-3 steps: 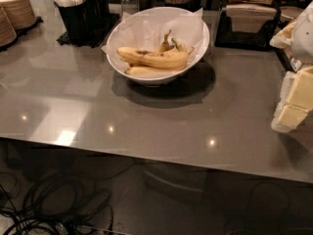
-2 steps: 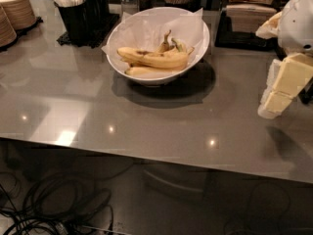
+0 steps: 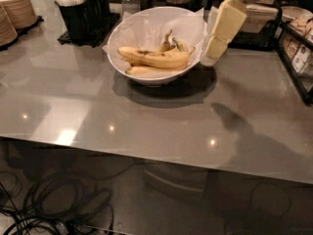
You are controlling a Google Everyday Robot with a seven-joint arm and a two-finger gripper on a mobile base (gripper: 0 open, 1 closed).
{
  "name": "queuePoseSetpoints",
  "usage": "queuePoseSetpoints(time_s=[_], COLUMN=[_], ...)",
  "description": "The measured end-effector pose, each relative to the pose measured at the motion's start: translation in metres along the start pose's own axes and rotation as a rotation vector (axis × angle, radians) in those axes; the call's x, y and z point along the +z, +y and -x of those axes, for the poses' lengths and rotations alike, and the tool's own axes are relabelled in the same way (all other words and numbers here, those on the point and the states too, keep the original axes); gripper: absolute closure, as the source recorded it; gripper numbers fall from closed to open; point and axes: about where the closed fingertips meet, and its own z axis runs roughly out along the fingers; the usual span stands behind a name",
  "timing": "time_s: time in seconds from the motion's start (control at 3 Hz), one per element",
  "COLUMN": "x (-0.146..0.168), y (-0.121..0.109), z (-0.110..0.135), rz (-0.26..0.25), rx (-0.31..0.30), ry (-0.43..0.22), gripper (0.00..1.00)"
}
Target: Pick banana from white bowl
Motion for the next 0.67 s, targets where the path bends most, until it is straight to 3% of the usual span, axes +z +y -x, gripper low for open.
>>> queuePoseSetpoints(time_s=[0.33, 0.67], x=[-0.007, 0.019], y=[-0.009, -0.011], z=[0.012, 0.004], rz=[-0.030, -0.024], rx=[-0.015, 0.063], ry=[-0.024, -0.082], gripper=[0.00, 0.00])
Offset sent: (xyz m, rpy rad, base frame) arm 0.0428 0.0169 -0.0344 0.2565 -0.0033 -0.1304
